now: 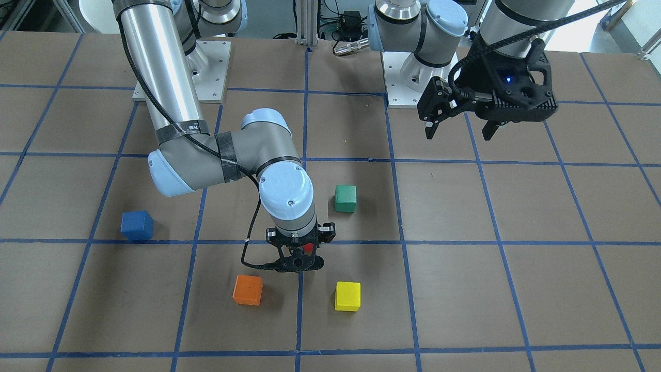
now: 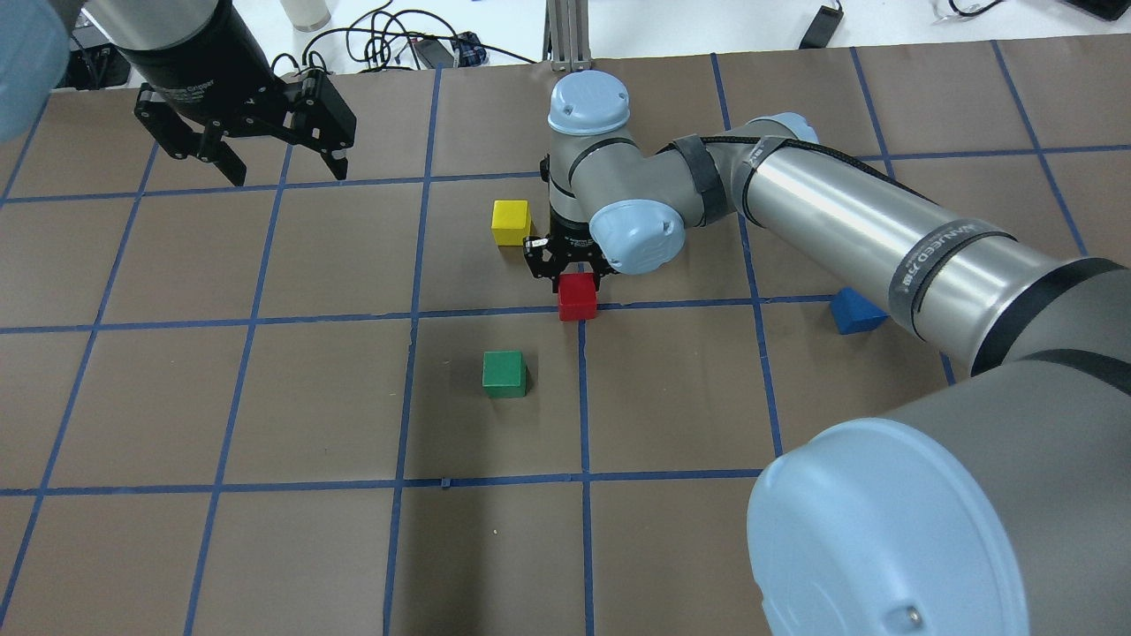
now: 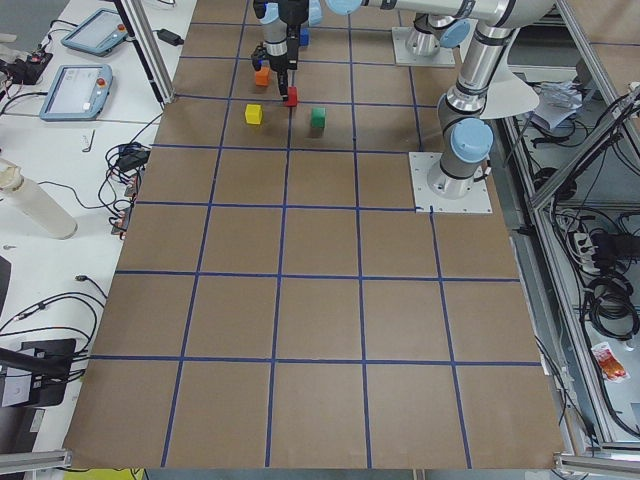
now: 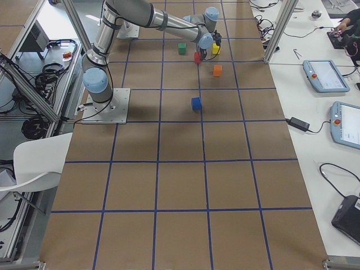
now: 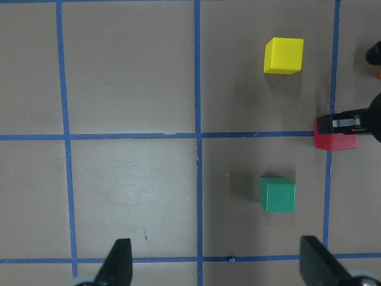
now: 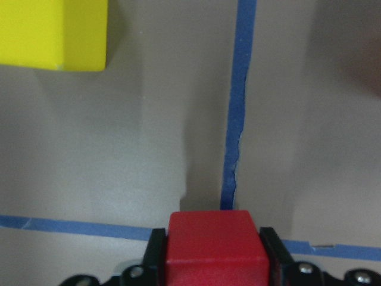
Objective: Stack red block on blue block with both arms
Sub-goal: 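Lift the red cube with the right gripper toward the blue cube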
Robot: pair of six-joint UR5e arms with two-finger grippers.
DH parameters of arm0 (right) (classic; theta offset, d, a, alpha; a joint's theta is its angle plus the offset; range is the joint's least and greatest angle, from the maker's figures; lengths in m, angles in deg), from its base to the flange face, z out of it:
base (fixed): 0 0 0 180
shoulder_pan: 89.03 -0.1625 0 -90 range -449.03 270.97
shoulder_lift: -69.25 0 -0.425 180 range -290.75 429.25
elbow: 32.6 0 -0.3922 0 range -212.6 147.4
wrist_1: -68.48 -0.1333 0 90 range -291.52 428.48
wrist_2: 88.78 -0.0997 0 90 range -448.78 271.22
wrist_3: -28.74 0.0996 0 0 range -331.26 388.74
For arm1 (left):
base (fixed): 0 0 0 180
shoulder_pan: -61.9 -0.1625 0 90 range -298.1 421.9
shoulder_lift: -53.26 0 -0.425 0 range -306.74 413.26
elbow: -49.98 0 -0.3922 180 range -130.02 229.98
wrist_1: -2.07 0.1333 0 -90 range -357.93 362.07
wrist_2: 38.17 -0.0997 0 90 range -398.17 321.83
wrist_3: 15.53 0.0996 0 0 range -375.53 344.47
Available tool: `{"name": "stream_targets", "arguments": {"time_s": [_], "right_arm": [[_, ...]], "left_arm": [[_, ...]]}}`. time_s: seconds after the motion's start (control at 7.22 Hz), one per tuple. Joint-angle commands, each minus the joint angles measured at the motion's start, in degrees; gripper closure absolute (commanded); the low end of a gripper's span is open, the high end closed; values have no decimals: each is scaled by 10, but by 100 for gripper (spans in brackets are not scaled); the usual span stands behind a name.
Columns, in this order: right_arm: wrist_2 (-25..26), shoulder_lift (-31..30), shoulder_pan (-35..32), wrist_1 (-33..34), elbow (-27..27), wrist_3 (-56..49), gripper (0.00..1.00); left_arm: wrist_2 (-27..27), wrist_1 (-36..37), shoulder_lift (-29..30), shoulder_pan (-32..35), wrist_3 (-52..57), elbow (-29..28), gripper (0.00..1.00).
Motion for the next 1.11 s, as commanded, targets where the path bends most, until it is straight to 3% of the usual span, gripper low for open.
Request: {"name": "stream_targets", "arguments": {"time_s": [0.0,0.55,0.97], "right_arm": [[2,-31,15,-27,4,-1,100],[3,-96,110,-112,3,-63,100],[6,-111,178,-134,-1,-91,100]], "left_arm": [[1,0,-1,0,0,1,0],[0,0,-2,-1,1,-2,0],[-1,-1,-3,-1,1,-1,0]]}}
